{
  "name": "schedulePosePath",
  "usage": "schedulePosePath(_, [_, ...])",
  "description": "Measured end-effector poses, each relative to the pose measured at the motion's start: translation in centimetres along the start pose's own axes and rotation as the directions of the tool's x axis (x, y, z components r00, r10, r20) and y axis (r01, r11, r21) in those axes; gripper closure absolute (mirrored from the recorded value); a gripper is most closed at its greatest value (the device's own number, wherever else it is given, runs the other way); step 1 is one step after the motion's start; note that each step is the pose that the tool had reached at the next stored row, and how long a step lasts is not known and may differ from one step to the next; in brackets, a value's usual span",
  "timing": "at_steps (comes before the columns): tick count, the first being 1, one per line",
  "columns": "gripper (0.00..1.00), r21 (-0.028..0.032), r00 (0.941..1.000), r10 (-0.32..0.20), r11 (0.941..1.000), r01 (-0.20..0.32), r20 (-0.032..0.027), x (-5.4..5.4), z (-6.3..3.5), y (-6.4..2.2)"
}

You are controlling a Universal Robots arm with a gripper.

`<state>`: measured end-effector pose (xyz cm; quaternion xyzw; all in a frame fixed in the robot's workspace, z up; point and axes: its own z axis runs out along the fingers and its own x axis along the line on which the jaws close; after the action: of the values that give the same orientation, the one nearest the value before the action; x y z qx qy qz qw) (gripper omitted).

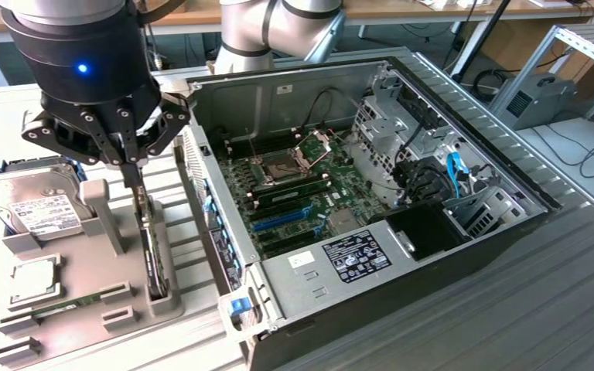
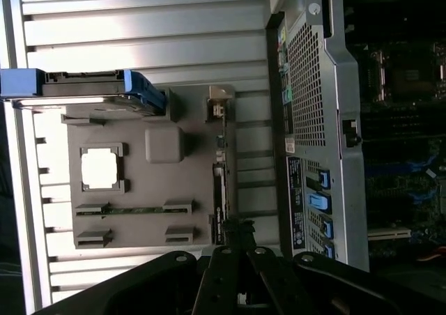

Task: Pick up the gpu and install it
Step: 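Reach for the gpu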

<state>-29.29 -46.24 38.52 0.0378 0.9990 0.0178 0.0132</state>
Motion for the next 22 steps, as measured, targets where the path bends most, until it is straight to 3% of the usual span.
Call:
schedulePosePath(11, [0.89, 0.0033, 1.0, 0.0, 1.0, 0.0, 0.0003, -0.7, 0.19, -0.77])
schedulePosePath(22, [0.89, 0.0032, 1.0, 0.0, 1.0, 0.0, 0.0003, -0.71, 0.19, -0.81])
